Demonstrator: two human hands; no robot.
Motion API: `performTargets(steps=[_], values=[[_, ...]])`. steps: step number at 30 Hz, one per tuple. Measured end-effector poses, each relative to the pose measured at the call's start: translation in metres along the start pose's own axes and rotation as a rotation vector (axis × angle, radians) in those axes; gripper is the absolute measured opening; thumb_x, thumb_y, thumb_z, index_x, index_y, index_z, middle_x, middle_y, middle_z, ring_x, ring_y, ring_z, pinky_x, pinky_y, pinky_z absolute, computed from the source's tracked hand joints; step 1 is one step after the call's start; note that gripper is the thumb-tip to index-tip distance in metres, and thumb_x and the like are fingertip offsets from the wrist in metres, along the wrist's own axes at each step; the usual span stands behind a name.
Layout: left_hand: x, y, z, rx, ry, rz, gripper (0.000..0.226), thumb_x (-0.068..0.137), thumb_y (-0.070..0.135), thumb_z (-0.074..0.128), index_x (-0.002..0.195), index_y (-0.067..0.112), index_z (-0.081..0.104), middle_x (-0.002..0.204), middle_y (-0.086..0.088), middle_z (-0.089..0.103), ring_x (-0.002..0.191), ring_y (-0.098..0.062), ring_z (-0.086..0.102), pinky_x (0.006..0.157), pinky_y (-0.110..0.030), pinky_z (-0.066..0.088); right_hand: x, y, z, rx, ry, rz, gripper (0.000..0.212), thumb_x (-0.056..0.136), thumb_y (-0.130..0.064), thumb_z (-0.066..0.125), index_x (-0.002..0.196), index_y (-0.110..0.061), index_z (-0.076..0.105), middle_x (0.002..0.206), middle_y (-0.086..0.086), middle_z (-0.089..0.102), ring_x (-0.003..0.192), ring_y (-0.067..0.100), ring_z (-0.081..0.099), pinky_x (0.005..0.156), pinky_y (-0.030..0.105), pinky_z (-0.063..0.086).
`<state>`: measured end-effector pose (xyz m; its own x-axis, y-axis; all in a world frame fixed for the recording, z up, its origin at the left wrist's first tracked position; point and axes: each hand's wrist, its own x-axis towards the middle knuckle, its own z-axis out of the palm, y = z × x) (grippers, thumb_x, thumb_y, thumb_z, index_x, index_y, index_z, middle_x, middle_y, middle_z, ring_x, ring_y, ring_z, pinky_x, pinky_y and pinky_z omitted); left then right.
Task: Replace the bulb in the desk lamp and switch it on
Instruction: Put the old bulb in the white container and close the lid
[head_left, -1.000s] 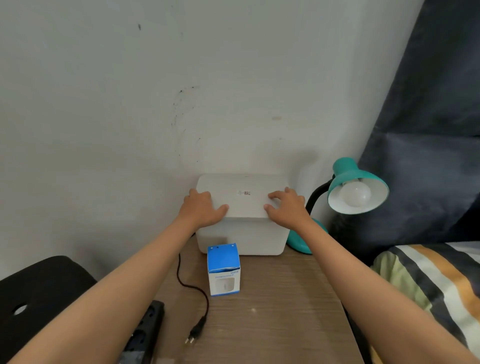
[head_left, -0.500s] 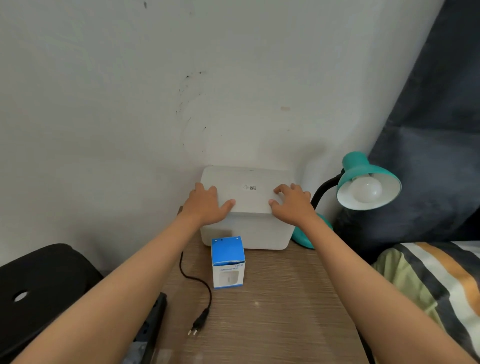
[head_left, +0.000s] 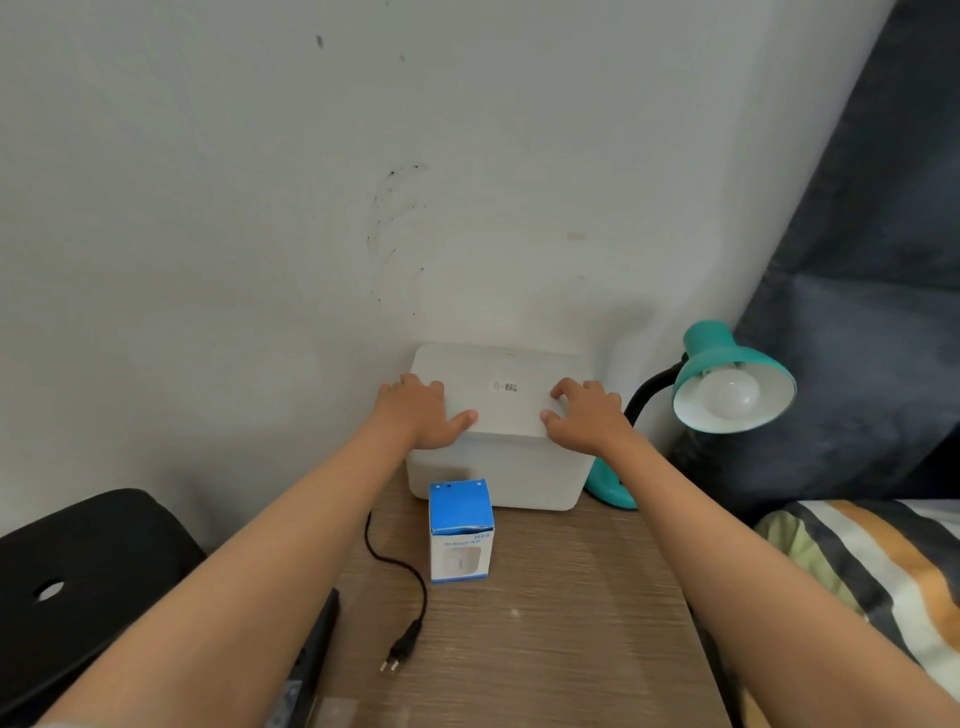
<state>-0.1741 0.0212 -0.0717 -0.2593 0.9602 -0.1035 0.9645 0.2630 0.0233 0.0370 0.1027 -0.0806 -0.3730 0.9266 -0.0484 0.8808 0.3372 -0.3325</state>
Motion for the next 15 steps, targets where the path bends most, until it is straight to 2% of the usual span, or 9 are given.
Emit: performTargets(steps=[2,5,8,10,12,15], values=[[0.002,-0.004,0.004,0.01,0.017,0.019,0.081,0.082,0.074,0.024,0.135,0.013,0.033,0.143,-0.025,0.032,0.13,-0.038,0.034,0.111,-0.052,0.021,-0.002,0.001,0.004,-0.011,0.011,-0.011,0.047,0.088,-0.044,0.039,0.131,-0.024,0.037,0.132,0.013,0.04,0.119,0.039,0.038,0.103,0.045,0.029],[0.006,-0.012,0.009,-0.127,0.041,0.06,0.086,0.077,0.078,0.029,0.136,0.016,0.029,0.155,-0.019,0.009,0.142,-0.031,0.016,0.113,-0.058,0.007,-0.001,0.003,0.006,-0.033,0.029,-0.047,0.046,0.089,-0.043,0.038,0.13,-0.022,0.037,0.13,0.013,0.041,0.118,0.039,0.04,0.104,0.046,0.031],[0.009,-0.017,0.013,-0.213,0.054,0.101,0.096,0.076,0.077,0.036,0.143,0.012,0.015,0.158,-0.009,-0.004,0.146,-0.022,0.0,0.114,-0.057,0.001,0.007,0.007,0.004,-0.071,0.007,-0.071,0.051,0.089,-0.044,0.038,0.134,-0.022,0.034,0.138,0.017,0.036,0.129,0.039,0.033,0.109,0.046,0.028],[0.012,-0.018,0.015,-0.248,0.096,0.126,0.098,0.073,0.079,0.04,0.14,0.01,0.021,0.158,-0.009,0.004,0.145,-0.024,0.007,0.115,-0.056,0.006,0.014,0.009,0.002,-0.114,-0.037,-0.075,0.058,0.09,-0.047,0.036,0.143,-0.025,0.026,0.152,0.019,0.021,0.14,0.039,0.017,0.115,0.047,0.019],[0.014,-0.018,0.015,-0.251,0.137,0.152,0.102,0.062,0.086,0.035,0.13,0.01,0.033,0.154,-0.012,0.02,0.14,-0.028,0.021,0.113,-0.054,0.017,0.02,0.008,0.0,-0.119,-0.066,-0.074,0.063,0.091,-0.051,0.035,0.147,-0.027,0.019,0.157,0.019,0.011,0.144,0.038,0.005,0.117,0.048,0.013],[0.018,-0.02,0.013,-0.258,0.178,0.175,0.096,0.052,0.088,0.03,0.109,0.011,0.042,0.131,-0.012,0.046,0.124,-0.031,0.039,0.104,-0.044,0.03,0.029,0.003,-0.002,-0.082,-0.065,-0.066,0.067,0.089,-0.054,0.037,0.148,-0.027,0.02,0.157,0.019,0.01,0.145,0.036,0.002,0.118,0.047,0.013]])
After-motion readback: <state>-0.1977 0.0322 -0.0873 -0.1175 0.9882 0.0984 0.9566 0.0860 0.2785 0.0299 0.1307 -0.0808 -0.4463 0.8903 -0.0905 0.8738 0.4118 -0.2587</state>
